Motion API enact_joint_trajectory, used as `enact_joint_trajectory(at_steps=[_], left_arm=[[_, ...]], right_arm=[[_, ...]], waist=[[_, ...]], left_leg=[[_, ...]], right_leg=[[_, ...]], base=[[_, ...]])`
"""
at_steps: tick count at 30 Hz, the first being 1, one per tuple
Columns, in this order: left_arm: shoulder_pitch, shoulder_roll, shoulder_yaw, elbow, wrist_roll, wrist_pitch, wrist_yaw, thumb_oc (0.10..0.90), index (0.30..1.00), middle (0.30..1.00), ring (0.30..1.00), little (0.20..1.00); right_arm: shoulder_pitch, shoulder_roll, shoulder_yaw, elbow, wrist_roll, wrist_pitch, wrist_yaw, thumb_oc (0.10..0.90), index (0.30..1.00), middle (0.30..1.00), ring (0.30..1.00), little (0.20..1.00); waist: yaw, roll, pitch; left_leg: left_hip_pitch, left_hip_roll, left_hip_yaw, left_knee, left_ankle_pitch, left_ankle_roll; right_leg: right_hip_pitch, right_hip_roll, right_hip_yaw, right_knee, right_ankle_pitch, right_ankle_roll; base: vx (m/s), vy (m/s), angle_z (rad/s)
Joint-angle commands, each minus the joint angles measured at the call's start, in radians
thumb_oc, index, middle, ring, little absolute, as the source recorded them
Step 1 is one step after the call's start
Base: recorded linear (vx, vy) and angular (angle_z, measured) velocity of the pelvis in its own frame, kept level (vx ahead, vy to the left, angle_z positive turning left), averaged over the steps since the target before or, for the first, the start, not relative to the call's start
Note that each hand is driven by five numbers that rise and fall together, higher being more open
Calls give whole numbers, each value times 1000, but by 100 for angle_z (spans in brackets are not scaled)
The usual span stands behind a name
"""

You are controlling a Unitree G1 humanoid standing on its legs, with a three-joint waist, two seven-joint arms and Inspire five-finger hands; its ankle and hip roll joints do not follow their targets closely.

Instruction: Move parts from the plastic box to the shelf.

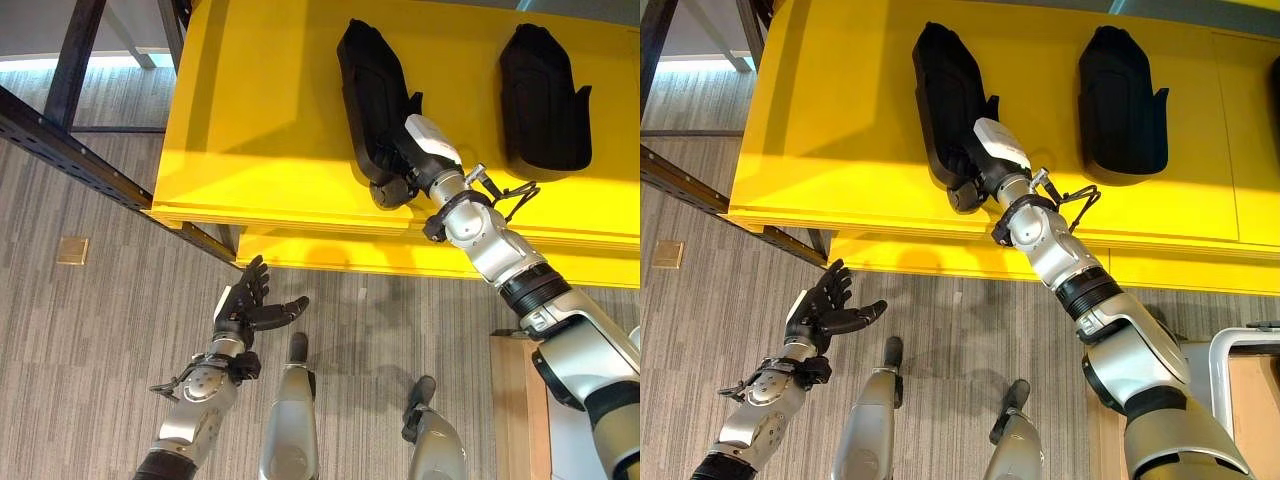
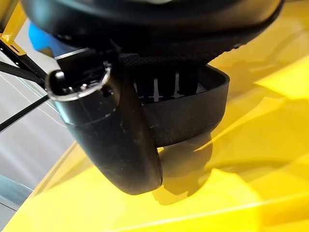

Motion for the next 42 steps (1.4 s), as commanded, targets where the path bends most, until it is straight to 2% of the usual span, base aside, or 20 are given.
enact_joint_trajectory(at_steps=[1,13,24,36,37,38,42], left_arm=[[-28,55,-4,-100,42,-85,-1,900,1000,1000,1000,1000],[-33,62,-4,-99,38,-87,-2,900,1000,1000,1000,1000],[-25,74,-5,-105,29,-95,-7,900,1000,1000,1000,1000],[-31,78,2,-102,33,-99,0,900,1000,1000,1000,1000],[-31,78,2,-102,33,-98,0,900,1000,1000,1000,1000],[-32,78,2,-102,32,-99,-4,900,1000,1000,1000,1000],[-31,80,1,-100,29,-98,-15,900,1000,1000,1000,1000]], right_arm=[[-16,-27,-34,66,-16,34,-20,400,300,300,300,300],[-56,-51,-65,106,-14,39,-65,400,300,300,300,300],[-142,-64,-71,165,31,33,-101,400,300,300,300,300],[-155,-79,-39,143,23,31,-79,400,300,300,300,300],[-152,-79,-37,138,29,30,-72,629,621,621,621,621],[-152,-76,-21,136,36,29,-45,900,1000,1000,1000,1000],[-169,-73,27,150,65,27,15,900,1000,1000,1000,1000]], waist=[[7,8,16],[-4,11,7],[2,12,1],[6,7,3],[6,6,4],[6,5,4],[9,0,5]], left_leg=[[-35,80,-7,45,-38,-28],[-34,81,-2,40,-36,-25],[-41,75,-4,35,-36,-24],[-51,71,-8,41,-38,-20],[-51,70,-8,41,-38,-20],[-52,69,-9,42,-39,-20],[-54,70,-9,43,-37,-21]], right_leg=[[67,-44,-7,26,-60,-8],[59,-44,-2,24,-55,-7],[56,-44,-3,22,-52,-6],[53,-44,-10,22,-48,-7],[54,-44,-9,22,-48,-7],[55,-44,-10,20,-49,-7],[57,-44,-14,20,-50,-10]], base=[[0,0,0],[0,0,0],[0,0,0],[0,0,0],[0,0,0],[0,0,0],[0,0,0]])
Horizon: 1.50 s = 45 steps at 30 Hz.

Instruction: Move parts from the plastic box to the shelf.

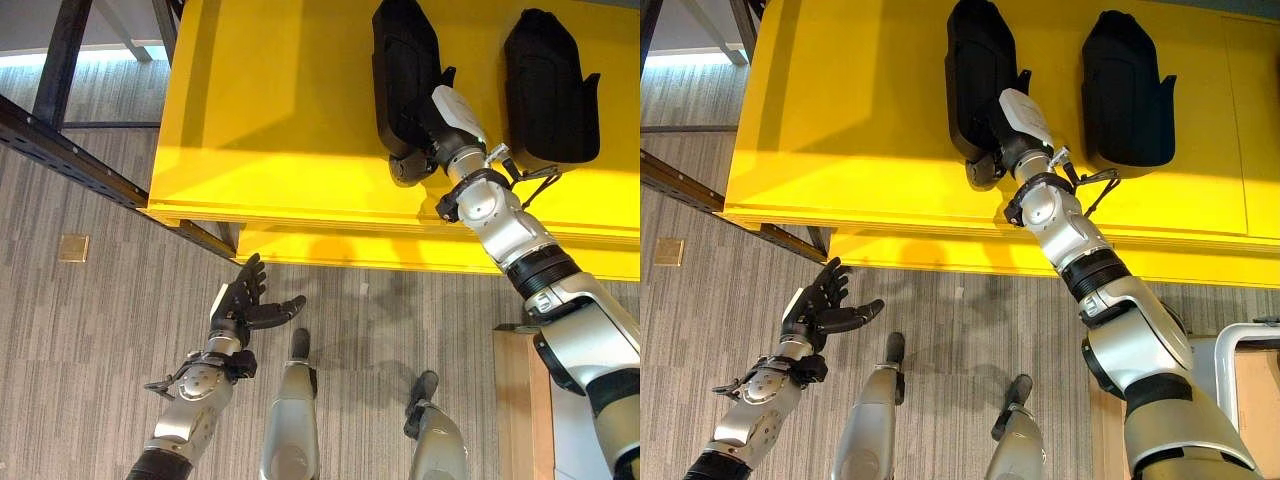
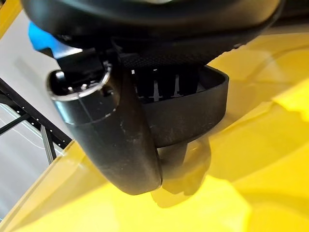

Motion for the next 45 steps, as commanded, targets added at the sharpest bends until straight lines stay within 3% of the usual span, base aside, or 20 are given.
enact_joint_trajectory(at_steps=[1,28,45], left_arm=[[-29,53,0,-101,30,-96,-18,900,1000,1000,1000,1000],[-21,46,15,-103,29,-80,-42,900,1000,1000,1000,1000],[-7,60,30,-109,30,-79,-37,900,1000,1000,1000,1000]], right_arm=[[-73,-61,56,35,51,3,68,900,1000,1000,1000,1000],[-127,-195,243,-276,52,-49,240,900,1000,1000,1000,1000],[-208,-208,311,-270,29,-46,256,900,1000,1000,1000,1000]], waist=[[11,-11,-1],[12,-57,-10],[39,-78,-16]], left_leg=[[-32,71,-8,42,-37,-21],[-18,89,-14,54,-46,-29],[-27,89,-27,52,-48,-30]], right_leg=[[76,-43,-11,20,-50,-10],[95,-30,-20,28,-57,-7],[115,-20,-39,12,-60,-6]], base=[[0,0,0],[0,0,0],[6,-2,0]])
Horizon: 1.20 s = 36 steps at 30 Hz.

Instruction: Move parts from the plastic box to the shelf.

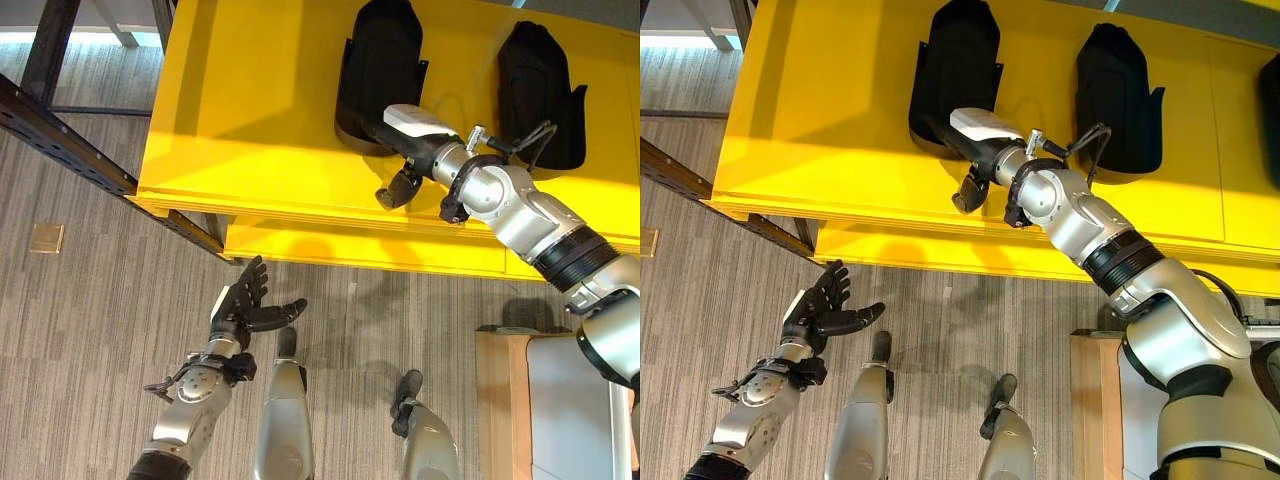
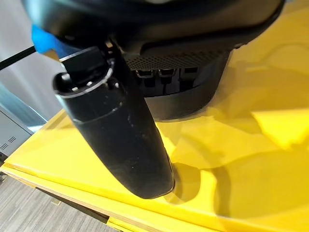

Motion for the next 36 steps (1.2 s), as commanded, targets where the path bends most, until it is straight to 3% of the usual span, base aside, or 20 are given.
enact_joint_trajectory(at_steps=[1,24,29,36], left_arm=[[-22,60,25,-109,30,-79,-8,900,1000,1000,1000,1000],[-26,50,35,-105,33,-70,-3,900,1000,1000,1000,1000],[-31,55,32,-106,40,-68,-14,900,1000,1000,1000,1000],[-32,60,31,-103,47,-64,-19,900,1000,1000,1000,1000]], right_arm=[[-121,-24,42,-20,-11,-27,-19,900,1000,1000,1000,1000],[-157,-108,103,-159,-35,-49,21,900,1000,1000,1000,1000],[-208,-183,163,-303,-19,-74,62,900,1000,1000,1000,1000],[-238,-215,186,-348,-2,-83,73,900,1000,1000,1000,1000]], waist=[[37,-25,-24],[16,-38,-33],[3,-51,-44],[-1,-56,-53]], left_leg=[[-23,72,-7,41,-49,-26],[-11,79,5,51,-62,-23],[4,87,6,49,-62,-28],[14,89,7,43,-61,-30]], right_leg=[[107,-39,-28,6,-57,-2],[94,-37,-11,22,-63,-3],[99,-35,-8,27,-68,-2],[104,-33,-7,30,-71,0]], base=[[31,-10,2],[1,0,0],[3,-14,-4],[0,0,0]])
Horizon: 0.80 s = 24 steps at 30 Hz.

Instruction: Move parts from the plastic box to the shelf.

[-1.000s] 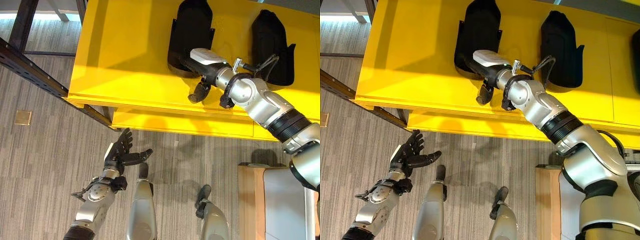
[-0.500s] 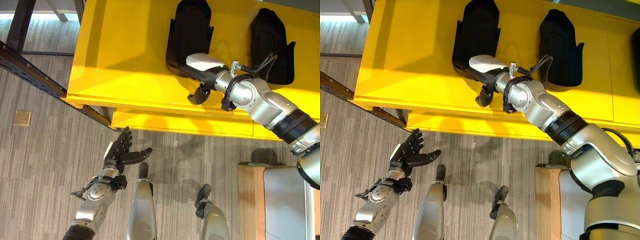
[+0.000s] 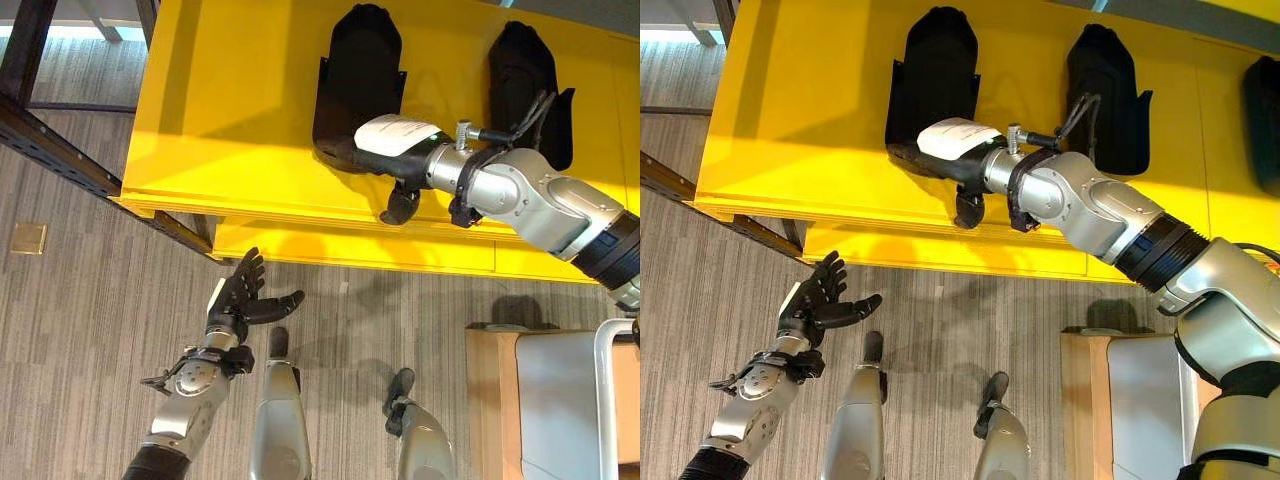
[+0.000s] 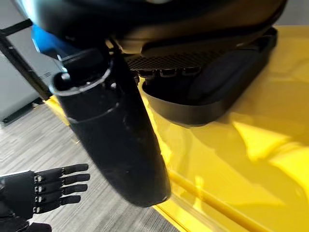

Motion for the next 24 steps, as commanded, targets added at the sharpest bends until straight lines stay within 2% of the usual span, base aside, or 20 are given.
enact_joint_trajectory(at_steps=[1,24], left_arm=[[3,57,12,-100,36,-66,-18,900,1000,1000,1000,1000],[9,49,19,-98,47,-60,-17,900,1000,1000,1000,1000]], right_arm=[[-135,-27,-18,-54,18,-32,-35,900,1000,1000,1000,1000],[-100,-80,-31,-92,12,-42,-31,900,1000,1000,1000,1000]], waist=[[6,-28,-52],[-8,-21,-56]], left_leg=[[5,74,2,54,-65,-25],[7,76,6,56,-65,-25]], right_leg=[[106,-46,-13,29,-74,-4],[107,-45,-9,32,-72,-2]], base=[[0,0,0],[0,0,0]])
